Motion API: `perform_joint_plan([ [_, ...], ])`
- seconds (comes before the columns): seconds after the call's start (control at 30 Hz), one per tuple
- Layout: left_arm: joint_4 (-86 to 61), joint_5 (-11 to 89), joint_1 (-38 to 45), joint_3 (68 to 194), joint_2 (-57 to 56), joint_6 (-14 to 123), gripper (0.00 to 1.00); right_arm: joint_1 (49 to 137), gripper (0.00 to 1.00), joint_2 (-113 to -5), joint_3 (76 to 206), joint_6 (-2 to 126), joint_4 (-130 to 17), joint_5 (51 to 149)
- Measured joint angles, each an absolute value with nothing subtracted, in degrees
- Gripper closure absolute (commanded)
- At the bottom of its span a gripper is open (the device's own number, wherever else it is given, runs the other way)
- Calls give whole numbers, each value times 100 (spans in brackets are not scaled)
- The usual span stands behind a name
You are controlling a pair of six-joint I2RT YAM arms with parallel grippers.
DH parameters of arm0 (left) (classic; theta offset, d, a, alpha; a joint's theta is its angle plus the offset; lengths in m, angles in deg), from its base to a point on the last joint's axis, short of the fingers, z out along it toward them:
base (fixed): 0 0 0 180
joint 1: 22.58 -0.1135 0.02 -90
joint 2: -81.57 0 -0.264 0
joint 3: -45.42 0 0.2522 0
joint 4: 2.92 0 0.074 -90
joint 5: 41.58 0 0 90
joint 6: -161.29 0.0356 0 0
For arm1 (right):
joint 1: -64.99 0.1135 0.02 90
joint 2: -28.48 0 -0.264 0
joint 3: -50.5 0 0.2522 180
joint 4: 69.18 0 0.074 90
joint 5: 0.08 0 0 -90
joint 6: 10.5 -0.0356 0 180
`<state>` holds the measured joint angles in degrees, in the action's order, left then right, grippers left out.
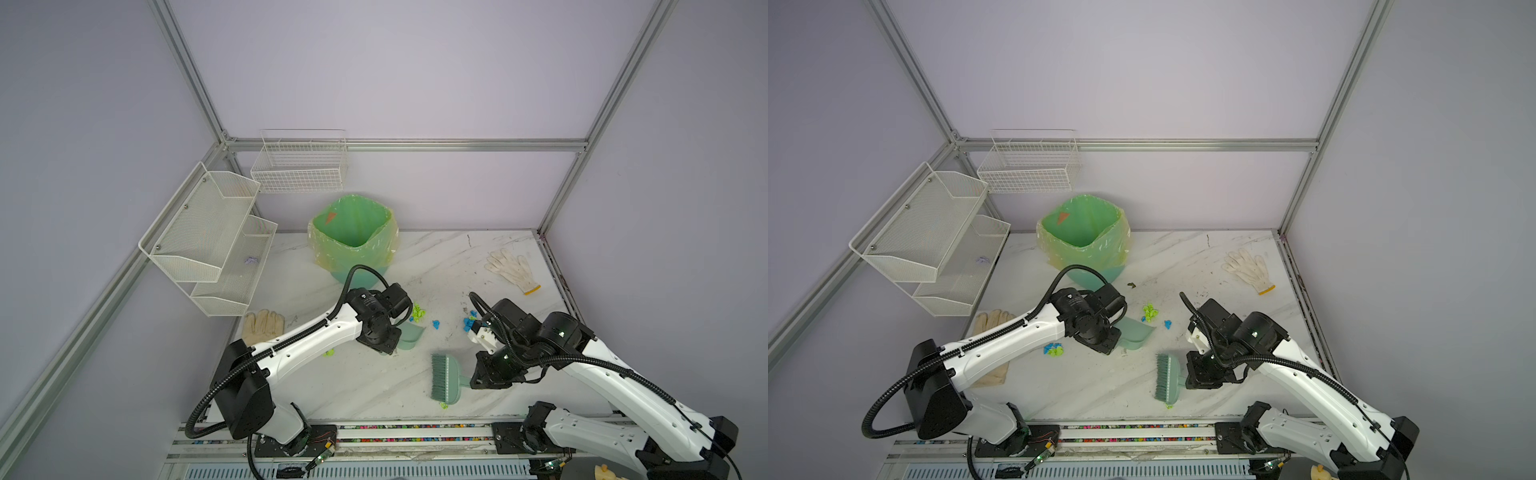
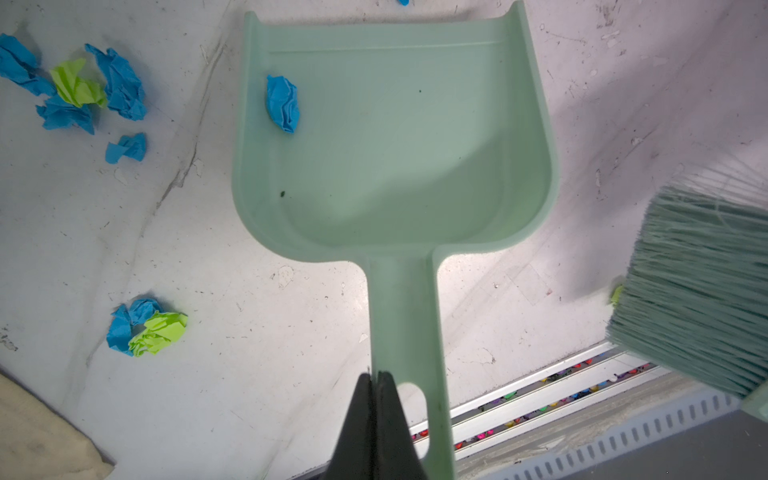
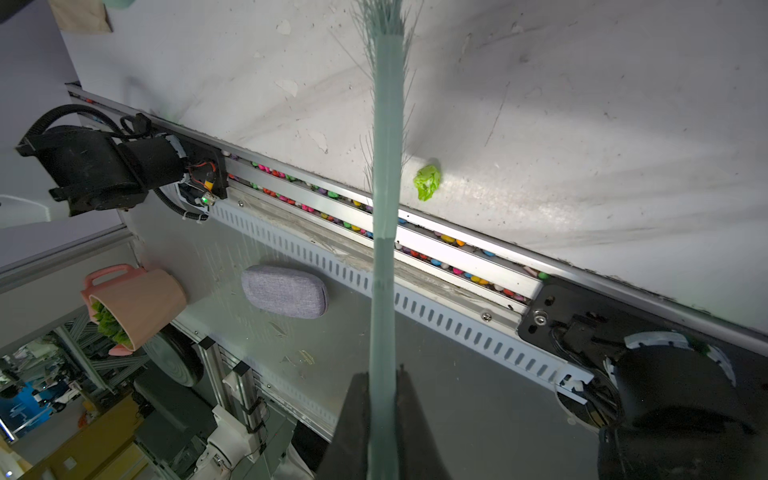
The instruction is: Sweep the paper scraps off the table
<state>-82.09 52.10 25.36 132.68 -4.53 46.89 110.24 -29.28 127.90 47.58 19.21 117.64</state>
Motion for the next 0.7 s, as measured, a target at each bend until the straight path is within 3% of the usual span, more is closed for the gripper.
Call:
perform_joint_plan([
  [0.37,-8209,5206,2536,13274,-468,4689,100,11024,100,-2698,12361,4677,2024,11874],
  [0.7,-8216,5191,2536,13274,-488,4691,100,11175,100,-2982,12363,4483,2072,11030],
])
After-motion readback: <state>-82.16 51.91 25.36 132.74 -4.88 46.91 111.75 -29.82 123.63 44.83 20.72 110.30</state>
